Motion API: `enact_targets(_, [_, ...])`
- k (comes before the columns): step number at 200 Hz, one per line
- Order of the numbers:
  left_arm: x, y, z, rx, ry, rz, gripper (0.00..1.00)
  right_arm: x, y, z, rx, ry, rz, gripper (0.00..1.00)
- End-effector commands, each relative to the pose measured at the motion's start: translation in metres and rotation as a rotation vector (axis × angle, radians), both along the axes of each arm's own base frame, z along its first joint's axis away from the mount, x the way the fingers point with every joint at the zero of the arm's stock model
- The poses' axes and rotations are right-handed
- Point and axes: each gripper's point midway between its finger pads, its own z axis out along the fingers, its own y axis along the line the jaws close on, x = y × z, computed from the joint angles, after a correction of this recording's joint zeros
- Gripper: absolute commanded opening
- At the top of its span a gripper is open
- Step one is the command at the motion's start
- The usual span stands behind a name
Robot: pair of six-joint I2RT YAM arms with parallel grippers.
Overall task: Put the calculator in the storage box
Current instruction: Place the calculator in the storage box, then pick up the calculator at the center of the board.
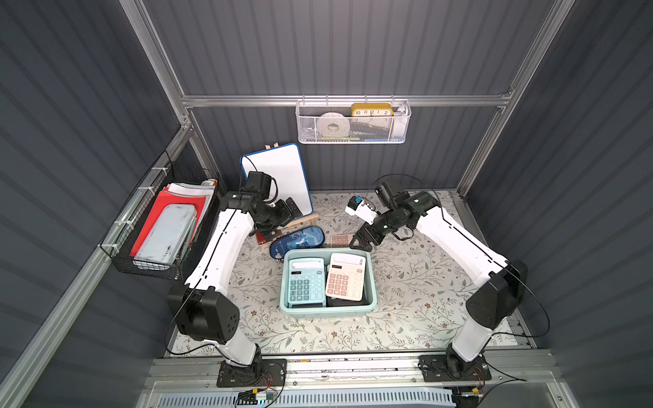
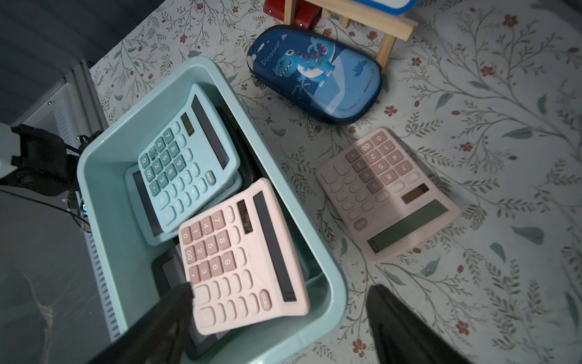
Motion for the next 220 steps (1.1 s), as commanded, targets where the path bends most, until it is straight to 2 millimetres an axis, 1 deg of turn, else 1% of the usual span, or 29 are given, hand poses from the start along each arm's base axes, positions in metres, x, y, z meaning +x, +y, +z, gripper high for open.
enact_targets(1, [-0.028, 0.012, -0.010, 0.041, 0.072, 0.012, 0.99, 0.006, 0.001, 0.017, 0.139, 0.036, -0.125, 0.99])
enact_targets(9, [-0.034, 0.014, -0.013, 0.043, 0.089, 0.020, 0.99, 0.006, -0.001, 0.019, 0.164, 0.042, -0.165, 0.99])
enact_targets(26, [-0.044, 0.016, -0.019, 0.041, 0.114, 0.029, 0.99, 0.010, -0.011, 0.018, 0.190, 0.086, -0.296, 0.99])
enact_targets(43, [-0.052, 0.015, -0.026, 0.032, 0.146, 0.030, 0.99, 0.009, -0.025, 0.012, 0.196, 0.164, -0.414, 0.99])
enact_targets(68, [-0.061, 0.009, -0.041, 0.001, 0.211, 0.015, 0.99, 0.004, -0.040, 0.007, 0.206, 0.239, -0.488, 0.99])
enact_targets(83, [-0.061, 0.004, -0.046, -0.029, 0.228, 0.006, 0.99, 0.008, -0.062, 0.002, 0.198, 0.263, -0.612, 0.99])
enact_targets(106, [-0.059, -0.011, -0.053, -0.102, 0.250, -0.037, 0.99, 0.017, -0.093, -0.002, 0.304, 0.379, -0.767, 0.99])
enact_targets(115, [-0.059, -0.014, -0.056, -0.112, 0.254, -0.071, 0.99, 0.019, -0.107, -0.007, 0.325, 0.421, -0.828, 0.99])
enact_targets(128, [-0.060, -0.015, -0.059, -0.114, 0.269, -0.089, 0.99, 0.018, -0.120, -0.014, 0.337, 0.467, -0.883, 0.99])
enact_targets(137, [-0.061, -0.016, -0.060, -0.115, 0.271, -0.095, 0.99, 0.016, -0.122, -0.019, 0.352, 0.494, -0.893, 0.99])
enact_targets(147, [-0.059, -0.017, -0.061, -0.120, 0.265, -0.100, 0.99, 0.014, -0.117, -0.021, 0.375, 0.523, -0.871, 0.99])
enact_targets(159, [-0.059, -0.026, -0.060, -0.172, 0.271, -0.131, 0.99, 0.010, -0.111, -0.024, 0.388, 0.566, -0.840, 0.99])
enact_targets(172, [-0.051, -0.032, -0.059, -0.196, 0.257, -0.145, 0.99, 0.005, -0.109, -0.030, 0.376, 0.601, -0.828, 0.99])
enact_targets(197, [-0.046, -0.044, -0.058, -0.266, 0.256, -0.172, 0.99, 0.001, -0.111, -0.042, 0.349, 0.621, -0.845, 0.99])
enact_targets(220, [-0.042, -0.055, -0.058, -0.297, 0.262, -0.199, 0.99, 0.006, -0.122, -0.052, 0.296, 0.614, -0.906, 0.99])
